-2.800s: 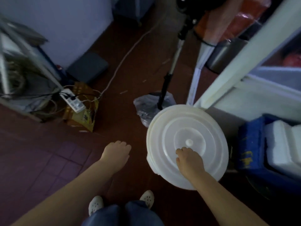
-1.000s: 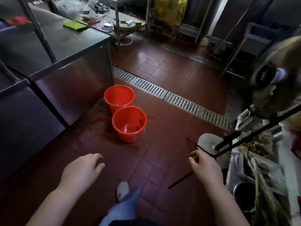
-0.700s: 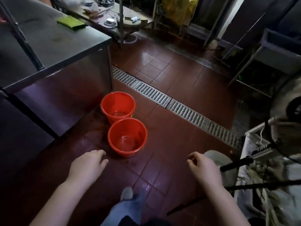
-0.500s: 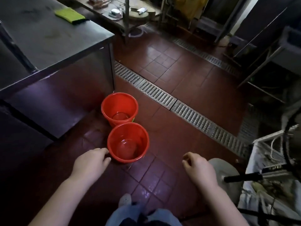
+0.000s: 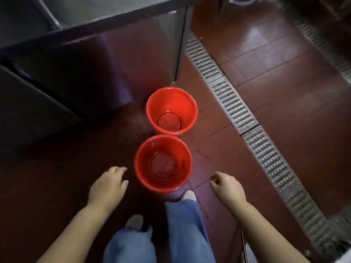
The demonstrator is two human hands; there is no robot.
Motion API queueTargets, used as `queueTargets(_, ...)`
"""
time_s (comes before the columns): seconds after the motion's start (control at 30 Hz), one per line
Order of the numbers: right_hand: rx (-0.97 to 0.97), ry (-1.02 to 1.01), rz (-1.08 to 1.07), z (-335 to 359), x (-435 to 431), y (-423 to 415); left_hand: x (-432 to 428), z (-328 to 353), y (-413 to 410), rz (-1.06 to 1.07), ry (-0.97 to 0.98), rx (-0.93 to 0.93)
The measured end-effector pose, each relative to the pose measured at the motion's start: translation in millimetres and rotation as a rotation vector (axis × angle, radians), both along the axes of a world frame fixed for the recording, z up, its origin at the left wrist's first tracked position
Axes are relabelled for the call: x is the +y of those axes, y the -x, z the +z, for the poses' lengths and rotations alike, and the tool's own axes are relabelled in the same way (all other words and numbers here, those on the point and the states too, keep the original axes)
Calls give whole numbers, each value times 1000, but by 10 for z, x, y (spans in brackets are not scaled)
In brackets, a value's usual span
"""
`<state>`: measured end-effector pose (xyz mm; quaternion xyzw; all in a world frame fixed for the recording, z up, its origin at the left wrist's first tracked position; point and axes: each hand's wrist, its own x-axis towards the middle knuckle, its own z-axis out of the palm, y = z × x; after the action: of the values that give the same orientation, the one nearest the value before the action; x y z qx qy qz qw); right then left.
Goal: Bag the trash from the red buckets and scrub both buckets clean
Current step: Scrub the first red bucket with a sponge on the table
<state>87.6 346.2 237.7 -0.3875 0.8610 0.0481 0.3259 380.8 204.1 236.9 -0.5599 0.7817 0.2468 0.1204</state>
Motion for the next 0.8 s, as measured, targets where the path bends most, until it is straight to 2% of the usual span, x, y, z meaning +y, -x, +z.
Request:
queueTargets(0.2,-6,-121,84,-1125,-556,380,-84,-1073,285,119,-167,-61)
queueTargets(0.4,-65,-252,101,-2479,-880,348,-137,-2335,265,198,-322,-174)
queueTargets(0.47,-87,-245,30,-2869,-955,300,-180,-2704,218,221,-357,-195)
queueTargets(0.57,-145,-208,-190,-3353,-1084,208,-259,-3192,168,278,-443,-230)
queueTargets(0.63,-207,-171,-326,-3615,-1132,163,-297,-3493,133,388,-534,-183)
queueTargets(0.7,-226,-120,-440,-3779,-1143,143,-317,-3691,124,546,-659,-34)
queueTargets(0.8,-181,-99,-447,-3800,-1100,167,-369,-3730,147,746,-707,101)
